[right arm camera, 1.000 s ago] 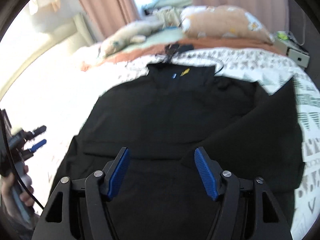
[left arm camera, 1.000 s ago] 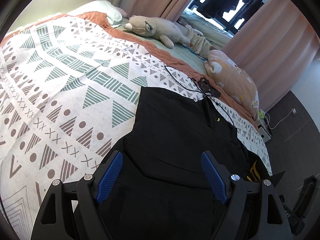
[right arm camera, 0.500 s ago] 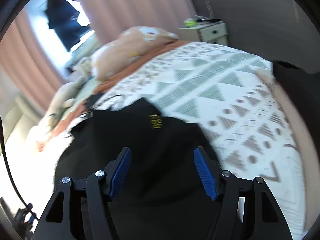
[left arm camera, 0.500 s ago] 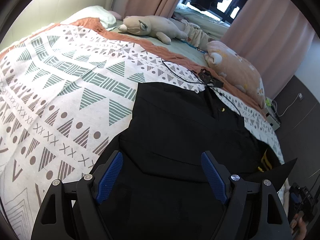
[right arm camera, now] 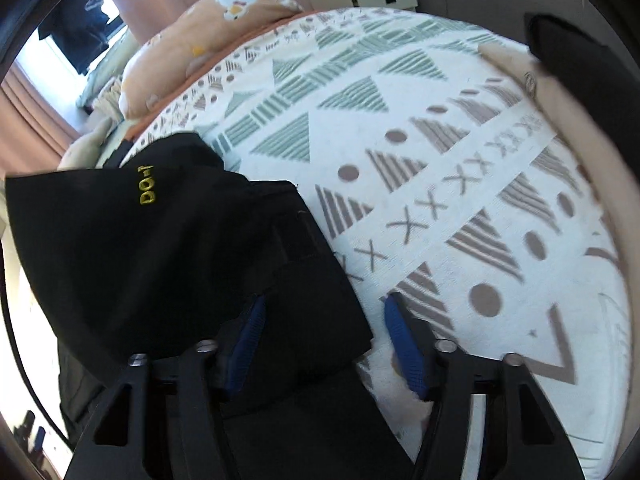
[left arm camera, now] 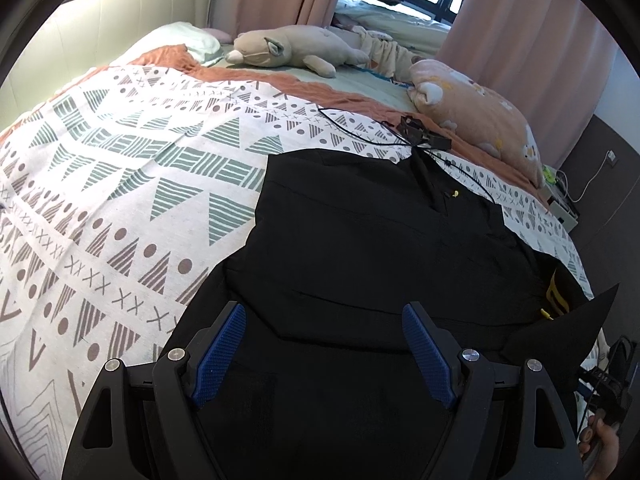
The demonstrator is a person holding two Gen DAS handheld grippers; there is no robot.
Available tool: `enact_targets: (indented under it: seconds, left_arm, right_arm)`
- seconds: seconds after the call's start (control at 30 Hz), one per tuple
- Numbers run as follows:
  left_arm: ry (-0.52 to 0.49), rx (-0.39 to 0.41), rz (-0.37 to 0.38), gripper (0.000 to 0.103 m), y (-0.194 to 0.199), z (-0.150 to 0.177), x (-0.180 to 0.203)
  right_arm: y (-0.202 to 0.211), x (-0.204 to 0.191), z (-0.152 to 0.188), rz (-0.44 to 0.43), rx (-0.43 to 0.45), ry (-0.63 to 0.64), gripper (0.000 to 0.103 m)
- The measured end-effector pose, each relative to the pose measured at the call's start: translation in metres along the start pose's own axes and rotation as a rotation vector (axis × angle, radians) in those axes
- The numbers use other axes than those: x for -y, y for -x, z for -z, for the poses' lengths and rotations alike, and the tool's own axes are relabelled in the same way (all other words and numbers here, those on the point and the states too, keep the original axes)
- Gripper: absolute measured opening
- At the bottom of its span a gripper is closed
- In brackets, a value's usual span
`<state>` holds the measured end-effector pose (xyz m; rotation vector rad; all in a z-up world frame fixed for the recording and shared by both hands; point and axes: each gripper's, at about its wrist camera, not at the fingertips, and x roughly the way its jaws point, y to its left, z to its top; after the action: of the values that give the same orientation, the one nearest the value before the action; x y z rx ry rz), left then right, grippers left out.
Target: Fold large clothes
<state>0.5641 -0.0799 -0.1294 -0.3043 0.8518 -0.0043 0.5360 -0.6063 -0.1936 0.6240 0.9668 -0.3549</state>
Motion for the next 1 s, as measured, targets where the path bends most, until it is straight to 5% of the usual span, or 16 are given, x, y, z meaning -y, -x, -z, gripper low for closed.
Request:
enact_targets:
  seconds: [0.23,0.5,1.0]
  left_arm:
    - [0.037,0.016,0.034,0.081,0.014,-0.007,-0.008]
    - [0.085,0.054,0.089,0.081,0.05,-0.016,-0.026]
    - [0.184,0.122,0.068,0.081,0.109,-0.029,-0.114]
  right_arm:
    - [0.037,-0.015,-0.003,-0.048,0.066,-0.016,0.008]
    - [0.083,-0.07,0.006,-0.224,0.152,0.016,0.007]
    - [0.149,-0.224,0.052,-0.52,0.272,0.223,0.005]
